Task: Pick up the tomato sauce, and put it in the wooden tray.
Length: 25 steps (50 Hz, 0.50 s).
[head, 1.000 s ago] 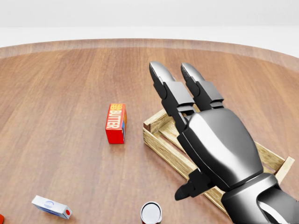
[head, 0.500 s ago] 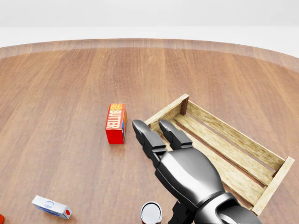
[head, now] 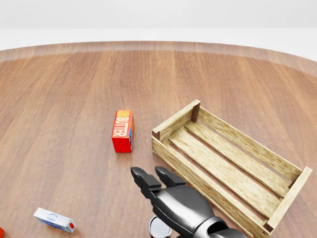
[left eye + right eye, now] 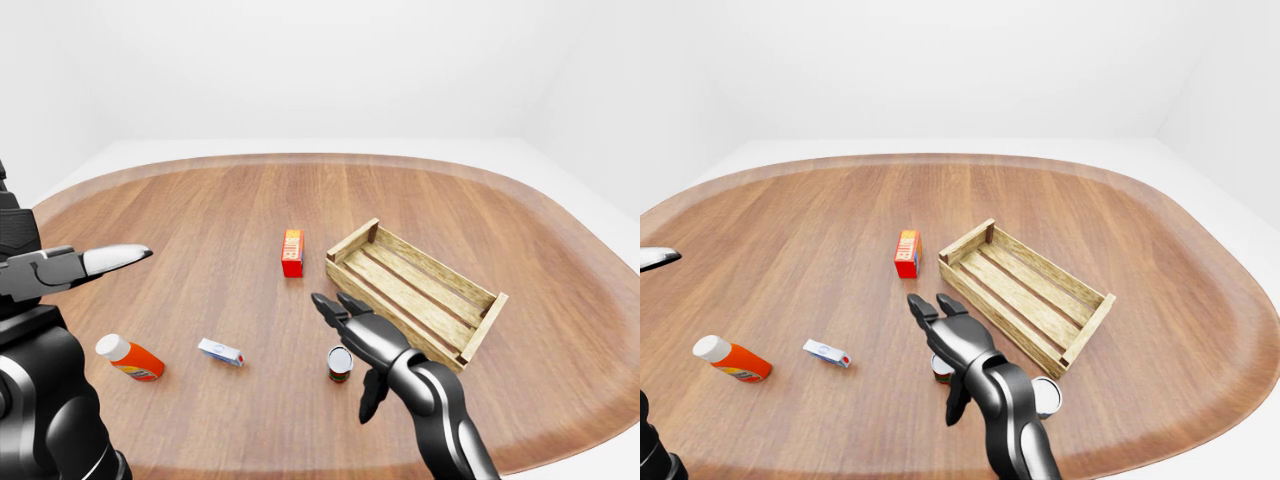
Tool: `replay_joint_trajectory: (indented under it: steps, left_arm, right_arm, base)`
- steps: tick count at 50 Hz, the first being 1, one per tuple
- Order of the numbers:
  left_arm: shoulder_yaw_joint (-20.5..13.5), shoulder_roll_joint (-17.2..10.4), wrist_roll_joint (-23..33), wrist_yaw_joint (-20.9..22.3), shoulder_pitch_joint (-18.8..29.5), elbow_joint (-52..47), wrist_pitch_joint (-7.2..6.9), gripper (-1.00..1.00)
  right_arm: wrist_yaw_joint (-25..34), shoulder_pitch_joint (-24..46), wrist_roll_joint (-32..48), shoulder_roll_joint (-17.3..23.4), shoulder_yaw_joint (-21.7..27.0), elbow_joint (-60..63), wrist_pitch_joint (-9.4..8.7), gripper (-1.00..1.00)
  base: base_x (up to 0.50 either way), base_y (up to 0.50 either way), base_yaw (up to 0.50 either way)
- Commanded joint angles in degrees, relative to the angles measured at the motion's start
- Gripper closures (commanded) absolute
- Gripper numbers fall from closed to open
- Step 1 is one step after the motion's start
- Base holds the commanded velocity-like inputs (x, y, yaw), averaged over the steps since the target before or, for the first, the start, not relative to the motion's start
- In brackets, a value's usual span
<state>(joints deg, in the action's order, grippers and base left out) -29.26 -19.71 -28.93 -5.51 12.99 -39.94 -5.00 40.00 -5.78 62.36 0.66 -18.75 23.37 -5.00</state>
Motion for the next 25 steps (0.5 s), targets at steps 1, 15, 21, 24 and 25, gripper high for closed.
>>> replay_joint_trajectory:
  steps: [1,15,21,24,25]
  left_arm:
    - [-0.01,0.05,0.0,0.02,-0.11,-0.06,0.0,-1.0]
    - [0.15,0.25,0.14,0.17,-0.22,0.01,0.0,-1.0]
    - [0.15,0.24,0.08,0.18,-0.19,0.08,0.0,-1.0]
    - [0.19,0.27,0.12,0.21,-0.22,0.04,0.0,-1.0]
    - [0.16,0.24,0.1,0.23,-0.19,0.05,0.0,-1.0]
  right_arm:
    - [0.0,0.94,-1.02,0.3,0.06,-6.01,0.0,-1.0]
    - [0.0,6.12,2.17,-0.67,3.19,-14.81,0.0,-1.0]
    - [0.0,7.88,1.87,-1.19,3.71,-18.75,0.0,-1.0]
    - [0.0,8.99,1.42,-1.46,3.93,-20.99,0.0,-1.0]
    - [0.0,9.29,1.31,-1.54,3.91,-21.7,0.0,-1.0]
  base:
    - [0.0,0.0,0.0]
    - [0.0,0.0,0.0]
    - [0.0,0.0,0.0]
    - [0.0,0.0,0.0]
    - [0.0,0.0,0.0]
